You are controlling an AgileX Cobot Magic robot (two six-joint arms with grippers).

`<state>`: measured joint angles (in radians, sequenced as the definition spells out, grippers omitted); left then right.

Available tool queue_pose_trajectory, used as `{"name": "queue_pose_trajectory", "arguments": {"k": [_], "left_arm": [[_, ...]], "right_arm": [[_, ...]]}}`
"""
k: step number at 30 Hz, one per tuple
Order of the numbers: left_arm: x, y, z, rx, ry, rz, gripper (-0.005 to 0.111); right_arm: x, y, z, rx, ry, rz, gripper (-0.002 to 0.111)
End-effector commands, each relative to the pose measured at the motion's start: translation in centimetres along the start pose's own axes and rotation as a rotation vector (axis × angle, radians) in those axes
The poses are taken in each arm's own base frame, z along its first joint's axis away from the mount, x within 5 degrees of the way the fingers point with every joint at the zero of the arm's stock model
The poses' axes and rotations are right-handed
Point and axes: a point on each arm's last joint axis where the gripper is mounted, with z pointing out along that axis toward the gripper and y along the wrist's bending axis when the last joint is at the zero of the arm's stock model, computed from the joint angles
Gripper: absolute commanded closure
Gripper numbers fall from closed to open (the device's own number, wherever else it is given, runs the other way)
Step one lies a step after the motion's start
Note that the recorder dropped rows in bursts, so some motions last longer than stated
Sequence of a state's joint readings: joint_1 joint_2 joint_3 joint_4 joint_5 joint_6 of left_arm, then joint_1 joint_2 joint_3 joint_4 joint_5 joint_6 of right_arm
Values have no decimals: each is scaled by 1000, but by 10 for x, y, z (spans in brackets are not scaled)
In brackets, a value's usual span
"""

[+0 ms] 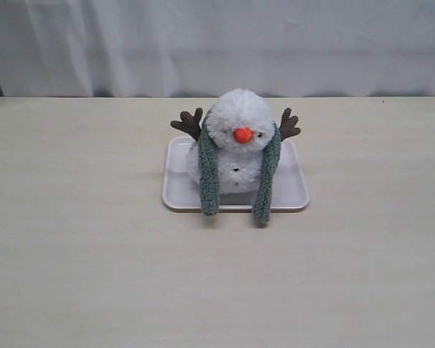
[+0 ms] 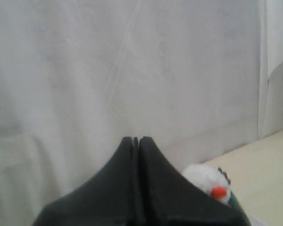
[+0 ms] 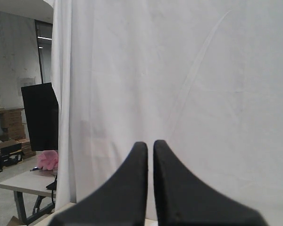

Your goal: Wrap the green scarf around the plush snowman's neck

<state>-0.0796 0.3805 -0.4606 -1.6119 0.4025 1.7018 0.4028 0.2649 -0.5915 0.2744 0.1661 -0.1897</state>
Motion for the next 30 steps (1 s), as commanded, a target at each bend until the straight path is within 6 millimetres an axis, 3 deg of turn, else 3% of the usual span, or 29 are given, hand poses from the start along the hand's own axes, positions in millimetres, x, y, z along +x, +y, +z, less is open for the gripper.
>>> {"name": "queue_pose_trajectory", "arguments": {"k": [1,10,18,30], "left_arm": [[13,0,-7,-24,155,-2,107],[27,19,-34,-362,288,-192,107],[59,10,-54,-385,187,-112,107],[91,4,-61,-368,273,-42,107]], "right_arm": [[2,0,0,-4,10,5,104],[2,0,0,-4,10,5,104],[2,0,0,-4,10,5,104],[2,0,0,-4,10,5,104]]}}
